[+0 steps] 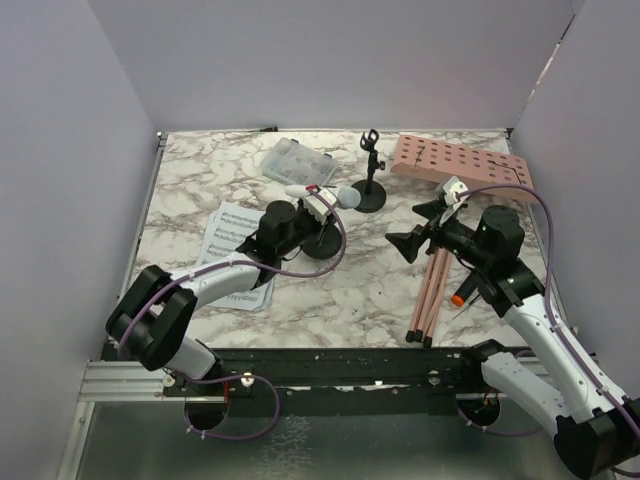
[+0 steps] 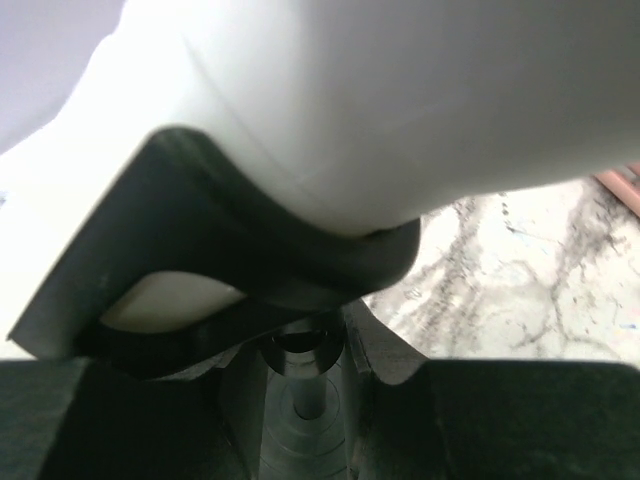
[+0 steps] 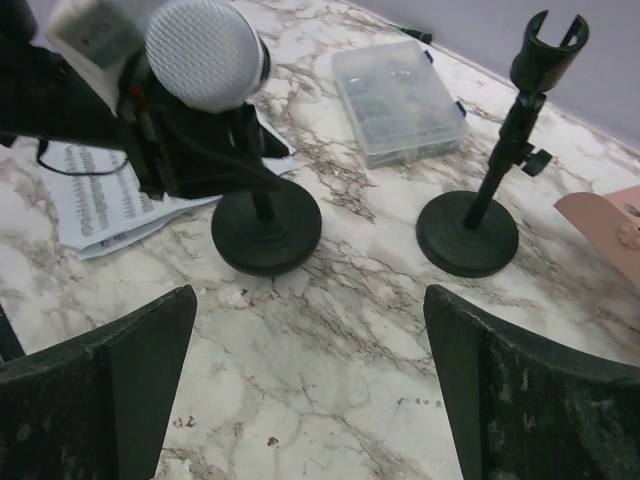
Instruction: Pack up the instrument practice props
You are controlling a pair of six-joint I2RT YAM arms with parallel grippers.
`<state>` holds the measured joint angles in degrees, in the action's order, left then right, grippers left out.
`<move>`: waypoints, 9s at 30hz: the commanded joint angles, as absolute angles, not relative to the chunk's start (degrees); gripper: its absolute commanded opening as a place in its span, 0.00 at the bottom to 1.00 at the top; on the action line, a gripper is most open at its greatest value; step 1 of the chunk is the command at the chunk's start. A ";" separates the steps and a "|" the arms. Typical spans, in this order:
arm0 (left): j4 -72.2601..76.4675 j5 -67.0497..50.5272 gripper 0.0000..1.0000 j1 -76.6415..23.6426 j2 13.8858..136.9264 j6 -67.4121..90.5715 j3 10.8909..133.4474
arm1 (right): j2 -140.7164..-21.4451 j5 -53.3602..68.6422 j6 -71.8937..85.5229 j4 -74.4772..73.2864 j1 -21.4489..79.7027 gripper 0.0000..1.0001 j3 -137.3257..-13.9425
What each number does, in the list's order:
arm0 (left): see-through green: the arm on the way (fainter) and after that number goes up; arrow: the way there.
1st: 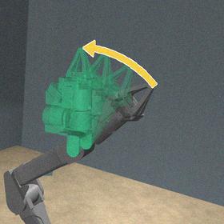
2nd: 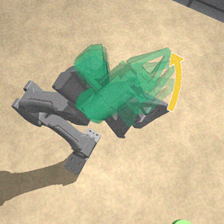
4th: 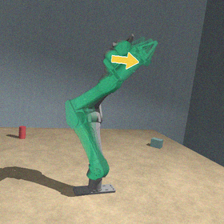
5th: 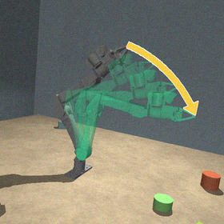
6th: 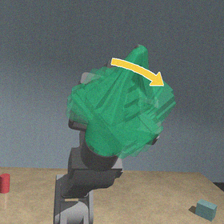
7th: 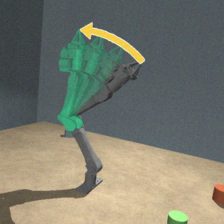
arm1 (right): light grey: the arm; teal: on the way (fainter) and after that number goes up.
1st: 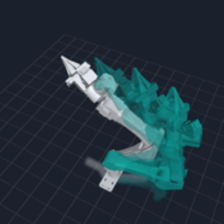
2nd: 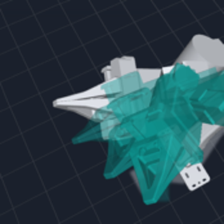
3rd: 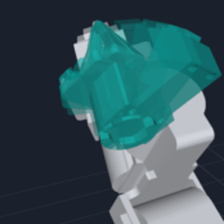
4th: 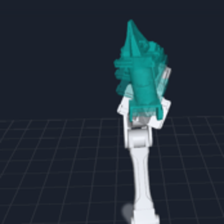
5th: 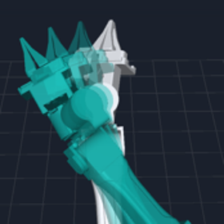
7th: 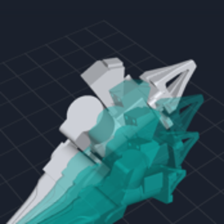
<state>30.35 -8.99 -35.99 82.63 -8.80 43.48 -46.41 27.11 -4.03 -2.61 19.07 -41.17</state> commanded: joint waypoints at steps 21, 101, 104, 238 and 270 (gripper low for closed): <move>58.37 6.82 0.55 -45.44 86.41 -5.42 29.62 | -51.96 39.20 7.49 10.74 19.85 1.00 -38.06; 77.28 -3.52 0.53 -39.53 100.07 13.08 31.25 | -78.82 15.16 -5.71 35.88 41.13 0.07 -43.49; 77.75 -1.81 0.38 -39.54 101.37 13.02 31.87 | -78.37 15.23 -5.64 35.69 41.14 0.04 -43.42; 14.29 2.53 0.82 -43.81 46.40 -25.95 33.32 | -34.47 13.64 4.91 -22.69 41.11 0.01 -53.44; -15.73 -5.82 0.39 -51.60 55.48 -49.83 53.74 | -50.05 32.13 -0.31 -21.00 41.14 0.01 -61.65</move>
<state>-13.93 -8.93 -50.81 55.20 -48.73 51.16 -49.58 28.84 1.41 -23.18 40.88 -59.66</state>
